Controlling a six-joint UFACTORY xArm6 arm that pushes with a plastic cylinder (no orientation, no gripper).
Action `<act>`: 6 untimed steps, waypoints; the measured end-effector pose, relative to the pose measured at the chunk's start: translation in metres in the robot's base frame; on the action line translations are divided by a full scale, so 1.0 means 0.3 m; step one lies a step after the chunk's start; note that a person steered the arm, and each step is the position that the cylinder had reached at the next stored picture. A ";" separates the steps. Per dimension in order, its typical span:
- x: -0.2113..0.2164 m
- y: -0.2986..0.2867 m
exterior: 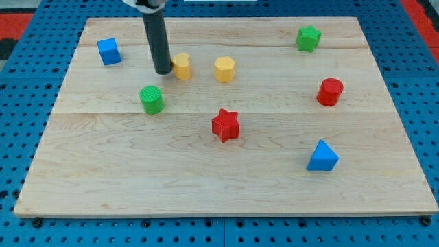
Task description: Move the yellow blocks diagonally to the green circle
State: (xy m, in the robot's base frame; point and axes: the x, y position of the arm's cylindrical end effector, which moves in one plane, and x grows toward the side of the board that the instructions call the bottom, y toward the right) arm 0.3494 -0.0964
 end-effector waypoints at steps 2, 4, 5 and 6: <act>-0.202 0.124; -0.150 0.190; -0.163 0.487; -0.069 0.366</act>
